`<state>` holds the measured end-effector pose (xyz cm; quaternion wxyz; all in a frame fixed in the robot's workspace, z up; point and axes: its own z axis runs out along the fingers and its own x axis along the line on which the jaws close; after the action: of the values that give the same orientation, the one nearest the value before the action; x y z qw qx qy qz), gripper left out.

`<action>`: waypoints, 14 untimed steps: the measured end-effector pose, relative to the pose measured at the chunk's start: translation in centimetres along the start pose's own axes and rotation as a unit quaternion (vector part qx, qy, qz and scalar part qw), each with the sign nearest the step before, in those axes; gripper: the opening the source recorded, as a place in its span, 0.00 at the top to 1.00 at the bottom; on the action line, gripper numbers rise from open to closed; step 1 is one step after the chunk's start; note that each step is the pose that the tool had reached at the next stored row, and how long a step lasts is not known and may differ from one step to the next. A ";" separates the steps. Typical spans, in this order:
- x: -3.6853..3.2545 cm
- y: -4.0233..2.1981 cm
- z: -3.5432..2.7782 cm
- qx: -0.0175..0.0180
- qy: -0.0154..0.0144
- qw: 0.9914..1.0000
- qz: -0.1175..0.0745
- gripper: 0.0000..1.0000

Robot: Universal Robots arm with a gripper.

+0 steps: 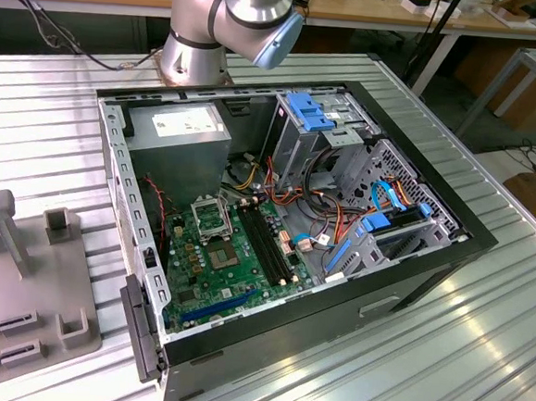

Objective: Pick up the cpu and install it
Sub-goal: 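Pick up the cpu and move it towards the insertion slot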

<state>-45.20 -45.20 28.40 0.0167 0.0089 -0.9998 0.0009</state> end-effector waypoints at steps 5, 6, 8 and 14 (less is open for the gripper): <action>0.01 0.00 -0.29 0.000 0.000 1.000 0.000 0.53; 0.01 0.00 -0.37 0.000 0.000 1.000 0.000 0.53; 0.02 0.00 -0.54 0.000 0.000 1.000 0.000 0.53; 0.04 0.00 -1.21 0.000 0.000 1.000 0.000 0.53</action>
<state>-45.20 -45.20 29.61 0.0169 0.0089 -0.9998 0.0008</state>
